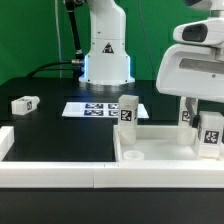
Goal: Assemble square table
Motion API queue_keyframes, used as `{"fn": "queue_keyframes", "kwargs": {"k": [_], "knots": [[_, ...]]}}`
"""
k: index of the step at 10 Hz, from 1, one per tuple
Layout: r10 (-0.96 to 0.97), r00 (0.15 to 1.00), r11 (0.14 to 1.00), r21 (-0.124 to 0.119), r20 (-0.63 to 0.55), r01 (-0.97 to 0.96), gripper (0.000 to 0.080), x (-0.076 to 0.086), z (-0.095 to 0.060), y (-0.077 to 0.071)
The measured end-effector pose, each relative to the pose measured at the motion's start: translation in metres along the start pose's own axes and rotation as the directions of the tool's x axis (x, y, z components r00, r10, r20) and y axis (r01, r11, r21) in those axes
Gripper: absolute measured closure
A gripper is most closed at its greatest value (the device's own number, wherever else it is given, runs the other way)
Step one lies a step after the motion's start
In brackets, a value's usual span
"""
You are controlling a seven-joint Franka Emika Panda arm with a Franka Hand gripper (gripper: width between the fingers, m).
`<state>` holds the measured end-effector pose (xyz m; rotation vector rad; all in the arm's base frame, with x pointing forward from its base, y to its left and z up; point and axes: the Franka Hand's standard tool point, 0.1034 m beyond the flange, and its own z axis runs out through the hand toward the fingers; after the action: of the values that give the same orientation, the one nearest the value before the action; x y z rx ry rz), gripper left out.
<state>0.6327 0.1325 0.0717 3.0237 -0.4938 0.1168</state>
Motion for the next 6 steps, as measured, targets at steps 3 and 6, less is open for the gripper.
{"fn": "queue_keyframes", "kwargs": {"k": [3, 6], "knots": [[0.102, 0.995, 0.995, -0.006, 0.001, -0.102, 0.0512, 0.0017, 0.0004, 0.0047], [0.269, 0.963, 0.963, -0.007, 0.000, -0.269, 0.0511, 0.0022, 0.0006, 0.0059]]}}
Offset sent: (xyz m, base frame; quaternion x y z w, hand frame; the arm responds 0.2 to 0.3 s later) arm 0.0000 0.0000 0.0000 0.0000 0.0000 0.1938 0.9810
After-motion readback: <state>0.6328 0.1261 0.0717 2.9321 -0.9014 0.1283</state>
